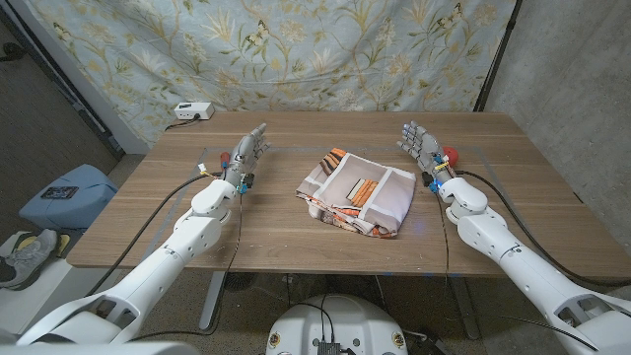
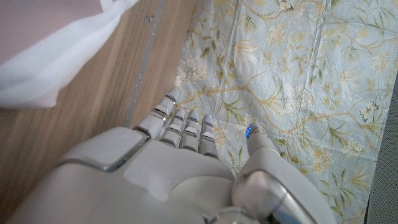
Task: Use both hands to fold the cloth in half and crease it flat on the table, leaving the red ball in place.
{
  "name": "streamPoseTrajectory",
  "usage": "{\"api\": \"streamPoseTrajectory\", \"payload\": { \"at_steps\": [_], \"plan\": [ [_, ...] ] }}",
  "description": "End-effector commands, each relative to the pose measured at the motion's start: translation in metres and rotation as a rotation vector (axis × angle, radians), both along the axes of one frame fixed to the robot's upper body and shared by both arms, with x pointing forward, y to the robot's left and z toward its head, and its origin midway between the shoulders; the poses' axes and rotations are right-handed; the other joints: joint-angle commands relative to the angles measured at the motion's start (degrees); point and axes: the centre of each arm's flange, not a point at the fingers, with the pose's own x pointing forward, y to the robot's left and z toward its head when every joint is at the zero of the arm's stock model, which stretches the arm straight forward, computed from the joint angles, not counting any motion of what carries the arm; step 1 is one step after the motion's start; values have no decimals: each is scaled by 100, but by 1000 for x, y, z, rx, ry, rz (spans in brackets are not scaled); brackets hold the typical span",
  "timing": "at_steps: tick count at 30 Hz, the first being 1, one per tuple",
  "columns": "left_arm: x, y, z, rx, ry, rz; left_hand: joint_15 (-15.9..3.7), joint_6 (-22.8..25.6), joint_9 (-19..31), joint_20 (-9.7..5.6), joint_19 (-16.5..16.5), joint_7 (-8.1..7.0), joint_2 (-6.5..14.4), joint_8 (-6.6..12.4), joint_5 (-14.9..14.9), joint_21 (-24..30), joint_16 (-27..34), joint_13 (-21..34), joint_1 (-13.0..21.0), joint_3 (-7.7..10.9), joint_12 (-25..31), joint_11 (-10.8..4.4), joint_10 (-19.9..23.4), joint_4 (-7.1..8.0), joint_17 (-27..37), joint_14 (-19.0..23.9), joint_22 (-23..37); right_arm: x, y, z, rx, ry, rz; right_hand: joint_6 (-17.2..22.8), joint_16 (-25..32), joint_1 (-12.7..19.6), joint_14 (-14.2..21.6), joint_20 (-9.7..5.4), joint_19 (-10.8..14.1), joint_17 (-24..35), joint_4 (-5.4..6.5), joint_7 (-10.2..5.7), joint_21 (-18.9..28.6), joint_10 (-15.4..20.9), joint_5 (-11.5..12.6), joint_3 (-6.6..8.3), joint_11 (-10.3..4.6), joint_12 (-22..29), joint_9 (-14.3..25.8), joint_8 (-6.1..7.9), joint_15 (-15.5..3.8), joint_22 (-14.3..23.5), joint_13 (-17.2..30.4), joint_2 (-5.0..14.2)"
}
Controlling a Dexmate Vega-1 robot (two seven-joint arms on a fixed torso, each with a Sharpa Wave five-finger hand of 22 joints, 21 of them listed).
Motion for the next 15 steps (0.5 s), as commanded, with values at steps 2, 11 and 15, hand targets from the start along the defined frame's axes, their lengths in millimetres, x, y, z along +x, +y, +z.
{"api": "streamPoseTrajectory", "payload": {
  "at_steps": [2, 11, 15],
  "plan": [
    [-2, -5, 4, 35, -6, -17, 46, 16, 23, -8, 25, -16, -6, 30, 32, 21, 15, 24, 54, 30, 19, -3, -53, -5, 29, -15, 10, 0, 11, -1, -31, 4, 25, 44, 11, 64, 16, -149, 29, 8, -1, -19, 24, 39, 34, 31, 26, 12, 10, 28, -7, 8, 11, -3],
    [-7, -13, 9, 80, -15, -34, 43, 25, 23, -19, -5, -32, -14, 31, 37, 5, 2, 23, 76, 26, 17, -9, -54, -36, 27, -46, 10, 0, 12, 1, -43, 4, 24, 42, -4, 78, 17, -125, 35, 7, -11, 5, 19, 40, 36, 25, 82, -11, 10, 22, 35, 8, 13, -1],
    [-9, -22, 10, 128, -27, -44, 38, 30, 22, -27, -30, -33, -26, 31, 42, -7, -14, 22, 95, 27, 13, -21, -61, -67, 22, -86, 8, 0, 12, 1, -45, 2, 25, 46, -12, 83, 10, -125, 33, 6, -14, 3, 16, 31, 37, 23, 82, -21, 10, 21, 39, 8, 14, -1]
  ]
}}
